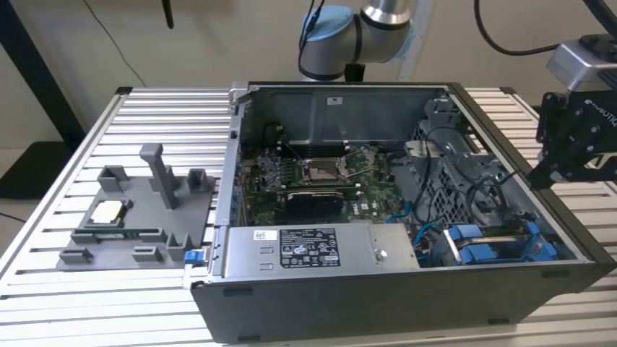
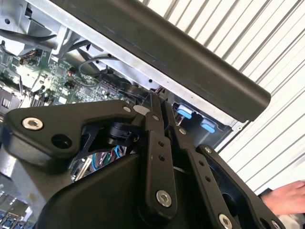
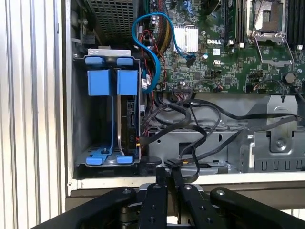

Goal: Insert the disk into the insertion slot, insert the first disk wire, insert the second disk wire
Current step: 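Insert the second disk wire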

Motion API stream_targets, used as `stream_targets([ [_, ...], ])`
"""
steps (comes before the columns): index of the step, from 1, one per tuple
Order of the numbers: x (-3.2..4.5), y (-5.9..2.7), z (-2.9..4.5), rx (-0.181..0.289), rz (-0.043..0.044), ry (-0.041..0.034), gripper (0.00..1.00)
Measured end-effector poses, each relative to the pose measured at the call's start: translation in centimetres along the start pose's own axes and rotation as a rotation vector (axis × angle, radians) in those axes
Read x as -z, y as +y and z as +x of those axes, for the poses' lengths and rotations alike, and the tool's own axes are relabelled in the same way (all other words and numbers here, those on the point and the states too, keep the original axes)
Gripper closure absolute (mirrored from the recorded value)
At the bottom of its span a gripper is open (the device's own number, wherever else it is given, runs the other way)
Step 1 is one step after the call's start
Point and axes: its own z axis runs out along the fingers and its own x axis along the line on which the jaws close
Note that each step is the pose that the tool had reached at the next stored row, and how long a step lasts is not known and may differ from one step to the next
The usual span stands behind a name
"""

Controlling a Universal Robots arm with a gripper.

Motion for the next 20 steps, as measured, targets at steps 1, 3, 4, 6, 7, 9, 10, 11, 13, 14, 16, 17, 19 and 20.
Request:
stream_targets([
  [1,0.13,0.01,-0.01,0.000,0.0001,0.0002,0.84],
  [3,0.37,0.04,-0.04,0.000,0.0000,0.0001,0.84],
  [4,0.52,0.06,-0.06,0.000,0.0000,0.0002,0.84],
  [6,0.83,0.11,-0.09,0.000,0.0000,0.0001,0.84],
  [7,0.98,0.13,-0.10,0.000,0.0000,0.0001,0.84],
  [9,1.24,0.21,-0.13,0.000,0.0000,0.0001,0.84],
  [10,1.31,0.27,-0.13,0.000,0.0000,0.0001,0.84],
  [11,1.33,0.37,-0.14,0.000,0.0001,0.0000,0.84],
  [13,1.34,0.65,-0.14,0.000,0.0010,0.0000,0.84],
  [14,1.35,0.83,-0.14,0.000,0.0017,0.0000,0.84],
  [16,1.36,1.29,-0.13,0.000,0.0037,0.0001,0.84],
  [17,1.36,1.59,-0.13,0.000,0.0052,0.0001,0.84],
  [19,1.35,2.29,-0.12,0.001,0.0099,-0.0001,0.84],
  [20,1.34,2.65,-0.12,0.001,0.0127,-0.0001,0.84],
])
